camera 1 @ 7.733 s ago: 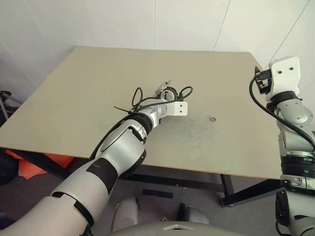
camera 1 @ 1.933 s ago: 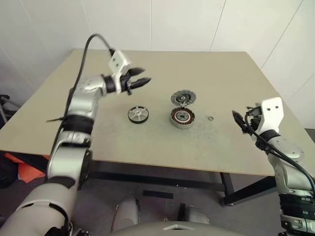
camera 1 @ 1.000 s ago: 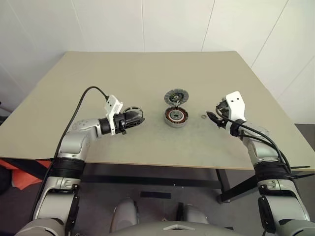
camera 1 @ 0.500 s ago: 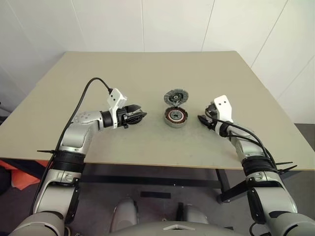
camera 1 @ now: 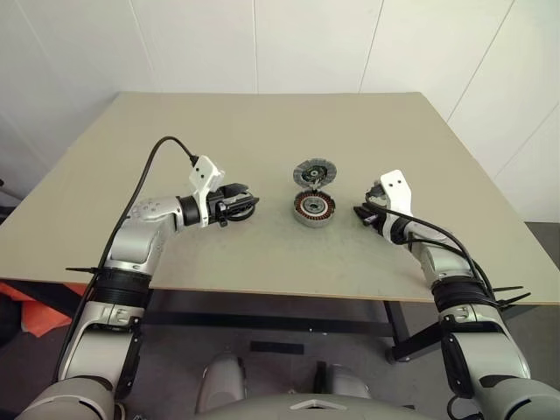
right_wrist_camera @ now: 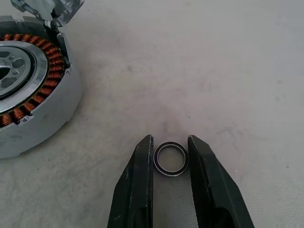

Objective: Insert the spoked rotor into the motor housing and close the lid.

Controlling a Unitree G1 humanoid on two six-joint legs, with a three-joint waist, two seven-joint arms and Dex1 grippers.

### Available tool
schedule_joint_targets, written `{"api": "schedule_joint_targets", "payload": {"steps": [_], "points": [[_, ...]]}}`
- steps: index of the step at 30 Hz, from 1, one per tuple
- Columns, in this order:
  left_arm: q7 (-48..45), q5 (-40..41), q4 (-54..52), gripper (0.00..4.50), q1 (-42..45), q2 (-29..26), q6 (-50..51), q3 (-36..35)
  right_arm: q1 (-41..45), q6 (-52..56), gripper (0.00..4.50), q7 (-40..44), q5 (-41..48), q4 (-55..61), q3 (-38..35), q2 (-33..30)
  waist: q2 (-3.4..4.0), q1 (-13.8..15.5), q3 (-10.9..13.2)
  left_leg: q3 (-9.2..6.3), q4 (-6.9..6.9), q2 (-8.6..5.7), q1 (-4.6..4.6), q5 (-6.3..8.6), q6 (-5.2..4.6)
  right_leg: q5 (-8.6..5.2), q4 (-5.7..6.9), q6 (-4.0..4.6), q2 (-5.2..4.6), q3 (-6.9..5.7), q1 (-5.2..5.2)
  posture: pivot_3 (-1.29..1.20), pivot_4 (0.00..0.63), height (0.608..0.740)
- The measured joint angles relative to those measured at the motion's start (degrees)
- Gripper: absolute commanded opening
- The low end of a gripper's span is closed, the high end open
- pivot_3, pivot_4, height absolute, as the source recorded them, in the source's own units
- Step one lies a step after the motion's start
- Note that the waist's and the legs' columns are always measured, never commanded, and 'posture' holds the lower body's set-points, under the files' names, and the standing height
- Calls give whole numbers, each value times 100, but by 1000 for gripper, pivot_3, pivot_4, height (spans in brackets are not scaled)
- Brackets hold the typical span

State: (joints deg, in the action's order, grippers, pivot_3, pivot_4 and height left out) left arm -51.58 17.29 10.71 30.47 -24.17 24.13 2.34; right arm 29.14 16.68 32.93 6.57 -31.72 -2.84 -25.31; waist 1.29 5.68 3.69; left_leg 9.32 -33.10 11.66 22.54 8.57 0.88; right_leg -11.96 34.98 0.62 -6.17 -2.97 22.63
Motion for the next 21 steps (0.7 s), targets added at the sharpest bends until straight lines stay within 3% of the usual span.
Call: {"api": "schedule_joint_targets", "payload": {"steps": [8,12,21], "points": [[10,-70,38,2388,-14,66,-49,68,-65,266,1159,-61,102,161,-82,3,-1,7,-1,0,0,0,-2,0,0,0,-1,0,-1,0,-3,0,0,740],[7,-100,87,2388,-14,71,-116,100,-73,388,613,-87,192,168,-149,11,-2,13,-1,-1,1,0,-16,1,0,0,-4,0,-1,-1,-17,0,0,740],[-66,-99,259,2388,5,-166,-164,44,-263,655,613,-110,128,1135,-12,-162,0,-25,0,5,11,4,-22,-1,3,-1,-7,-1,3,3,-13,0,0,740]]}}
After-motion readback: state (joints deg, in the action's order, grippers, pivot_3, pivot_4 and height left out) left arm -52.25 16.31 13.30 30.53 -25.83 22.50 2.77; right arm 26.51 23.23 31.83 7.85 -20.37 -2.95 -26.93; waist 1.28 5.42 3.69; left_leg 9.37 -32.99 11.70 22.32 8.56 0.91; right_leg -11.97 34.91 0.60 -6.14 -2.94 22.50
